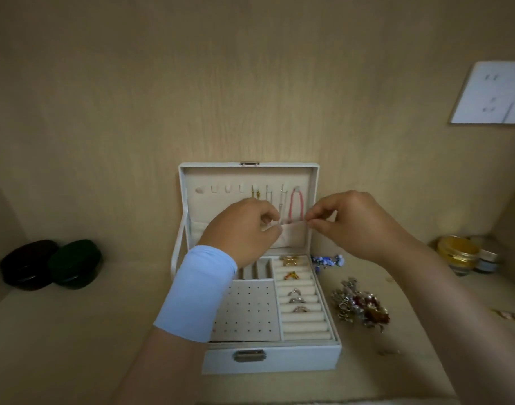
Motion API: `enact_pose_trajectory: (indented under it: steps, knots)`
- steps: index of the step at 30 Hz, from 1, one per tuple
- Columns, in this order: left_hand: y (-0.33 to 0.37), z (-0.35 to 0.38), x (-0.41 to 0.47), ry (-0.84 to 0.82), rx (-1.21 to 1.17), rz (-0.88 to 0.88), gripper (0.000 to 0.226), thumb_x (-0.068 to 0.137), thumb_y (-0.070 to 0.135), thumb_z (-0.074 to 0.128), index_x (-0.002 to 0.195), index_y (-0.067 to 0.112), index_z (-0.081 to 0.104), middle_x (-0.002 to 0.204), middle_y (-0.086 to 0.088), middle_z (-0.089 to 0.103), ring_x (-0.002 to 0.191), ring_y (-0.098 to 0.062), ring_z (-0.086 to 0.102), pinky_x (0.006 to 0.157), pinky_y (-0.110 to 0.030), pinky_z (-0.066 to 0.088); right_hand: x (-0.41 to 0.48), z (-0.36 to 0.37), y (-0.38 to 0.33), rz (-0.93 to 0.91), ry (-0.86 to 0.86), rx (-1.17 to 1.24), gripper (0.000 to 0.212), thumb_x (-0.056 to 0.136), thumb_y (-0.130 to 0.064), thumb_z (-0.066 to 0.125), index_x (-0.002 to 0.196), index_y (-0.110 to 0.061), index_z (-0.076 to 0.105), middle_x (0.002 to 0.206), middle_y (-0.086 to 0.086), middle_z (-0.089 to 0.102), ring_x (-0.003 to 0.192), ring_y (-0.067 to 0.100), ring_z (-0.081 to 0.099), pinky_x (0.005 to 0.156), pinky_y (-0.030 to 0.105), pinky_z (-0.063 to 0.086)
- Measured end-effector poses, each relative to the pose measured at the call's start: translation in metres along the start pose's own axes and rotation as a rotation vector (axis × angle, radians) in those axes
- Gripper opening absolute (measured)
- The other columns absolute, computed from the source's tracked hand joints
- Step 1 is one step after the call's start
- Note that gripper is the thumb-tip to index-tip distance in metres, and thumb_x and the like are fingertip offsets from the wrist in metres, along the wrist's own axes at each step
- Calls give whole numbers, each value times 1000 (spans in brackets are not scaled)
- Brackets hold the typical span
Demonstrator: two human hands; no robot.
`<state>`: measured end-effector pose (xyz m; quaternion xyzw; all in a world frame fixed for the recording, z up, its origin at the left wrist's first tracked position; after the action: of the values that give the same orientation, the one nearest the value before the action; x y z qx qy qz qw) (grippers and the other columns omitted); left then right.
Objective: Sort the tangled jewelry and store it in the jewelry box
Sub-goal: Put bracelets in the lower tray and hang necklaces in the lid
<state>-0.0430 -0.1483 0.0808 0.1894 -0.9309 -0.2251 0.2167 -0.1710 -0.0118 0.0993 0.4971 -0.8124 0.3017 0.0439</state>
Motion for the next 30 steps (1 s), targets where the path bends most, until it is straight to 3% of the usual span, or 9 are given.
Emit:
enact_pose_trajectory:
  steps: [3, 5, 8, 12, 14, 16, 20, 25, 30]
  knots:
    - [37, 24, -4, -35, -92, 62, 17, 91, 32, 63, 107, 30, 68, 98, 19, 61, 87, 3, 56, 86, -23, 48, -21, -26, 44, 85, -51, -4, 8, 89, -21, 75, 93, -28, 77, 89, -12, 70, 60, -18, 55, 55, 6, 38]
    - [66, 46, -2, -80, -124, 100, 19, 91, 30, 61, 109, 29, 68, 93, 21, 63, 82, 5, 56, 84, -23, 49, -34, -37, 79, 165, -126, -30, 8, 88, -20, 76, 94, -25, 77, 88, -6, 71, 49, -13, 55, 51, 7, 41]
    - [107, 84, 11, -172, -149, 137, 19, 90, 27, 62, 107, 25, 70, 92, 14, 67, 82, -4, 60, 86, -28, 52, -53, -47, 130, 283, -221, -65, 11, 86, -20, 77, 91, -29, 76, 83, -3, 70, 40, -3, 55, 47, 12, 43]
    - [146, 140, 36, -315, -26, 156, 19, 94, 27, 60, 108, 23, 72, 106, 5, 70, 93, -15, 63, 90, -28, 50, -72, -50, 179, 346, -227, -167, 11, 83, -20, 78, 88, -29, 79, 74, -18, 65, 49, -16, 55, 45, 5, 36]
    - [164, 176, 47, -403, 25, 119, 21, 95, 25, 59, 111, 23, 72, 114, 2, 70, 102, -19, 64, 95, -30, 49, -80, -51, 207, 355, -220, -196, 12, 79, -20, 79, 85, -30, 81, 67, -22, 61, 64, -6, 64, 52, 7, 38]
    - [157, 194, 57, -460, 94, 70, 27, 94, 23, 60, 118, 23, 71, 121, -2, 68, 108, -22, 63, 99, -33, 49, -78, -36, 215, 369, -251, -185, 12, 79, -22, 78, 87, -29, 81, 71, -19, 67, 77, 4, 65, 66, 18, 50]
    - [150, 227, 72, -566, 269, 2, 37, 94, 27, 64, 130, 19, 65, 136, -5, 59, 119, -25, 59, 104, -33, 46, -81, -21, 223, 397, -314, -84, 9, 78, -26, 80, 87, -28, 81, 83, -13, 75, 80, 6, 68, 77, 30, 57]
    - [142, 238, 77, -510, 308, 27, 21, 90, 20, 67, 109, 13, 76, 115, -4, 71, 103, -23, 65, 90, -30, 52, -79, -13, 226, 386, -295, -89, 7, 75, -25, 80, 81, -29, 79, 85, -13, 75, 84, 8, 67, 79, 32, 58]
    - [142, 238, 72, -444, 394, 83, 22, 96, 19, 50, 98, 11, 70, 105, -6, 68, 85, -22, 60, 69, -27, 43, -80, -10, 227, 386, -304, -60, 10, 74, -29, 82, 71, -33, 73, 79, -16, 70, 85, 8, 67, 80, 30, 57]
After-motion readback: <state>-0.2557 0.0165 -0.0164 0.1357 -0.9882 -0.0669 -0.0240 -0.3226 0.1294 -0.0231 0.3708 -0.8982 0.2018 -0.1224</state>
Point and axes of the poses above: each hand's wrist, its own x-axis towards the middle knuckle, its own z-axis out of the palm, y = z × x, the point moved 6 cm from there along x, towards the middle knuckle
